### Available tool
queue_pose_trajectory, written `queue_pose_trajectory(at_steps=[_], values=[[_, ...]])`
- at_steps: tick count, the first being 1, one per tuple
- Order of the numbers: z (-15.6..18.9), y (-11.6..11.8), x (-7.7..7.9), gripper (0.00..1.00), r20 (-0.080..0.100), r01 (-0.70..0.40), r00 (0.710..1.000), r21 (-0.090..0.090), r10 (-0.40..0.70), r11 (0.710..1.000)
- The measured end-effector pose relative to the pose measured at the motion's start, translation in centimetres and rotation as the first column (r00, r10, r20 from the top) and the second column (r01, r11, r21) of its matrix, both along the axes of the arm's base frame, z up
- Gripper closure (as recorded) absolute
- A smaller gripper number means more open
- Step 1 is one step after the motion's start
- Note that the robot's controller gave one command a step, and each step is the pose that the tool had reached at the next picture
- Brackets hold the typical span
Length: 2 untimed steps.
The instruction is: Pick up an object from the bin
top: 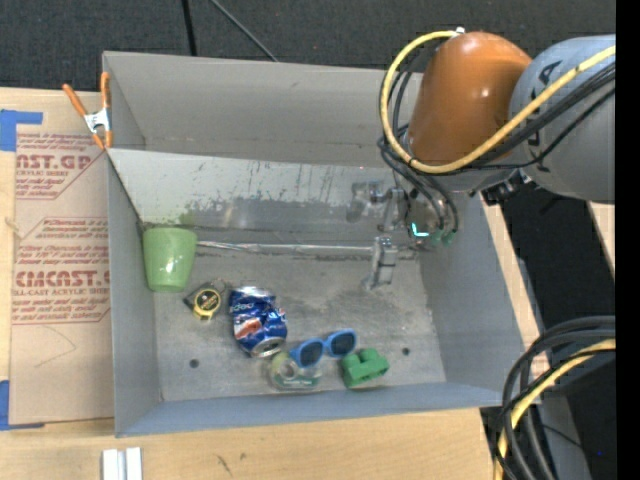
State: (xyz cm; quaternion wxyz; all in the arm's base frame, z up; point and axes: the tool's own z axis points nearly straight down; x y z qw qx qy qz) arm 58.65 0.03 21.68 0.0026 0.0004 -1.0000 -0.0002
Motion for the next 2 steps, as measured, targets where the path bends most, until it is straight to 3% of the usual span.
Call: queue_pose_trajectory(at_steps=[1,2], values=[[-12.96,2.15,-2.90,0.00,-0.002,0.008,1.000,0.001,-0.008,1.000],[-12.50,2.09,-2.65,1.00,0.006,0.008,1.000,0.001,-0.008,1.000]])
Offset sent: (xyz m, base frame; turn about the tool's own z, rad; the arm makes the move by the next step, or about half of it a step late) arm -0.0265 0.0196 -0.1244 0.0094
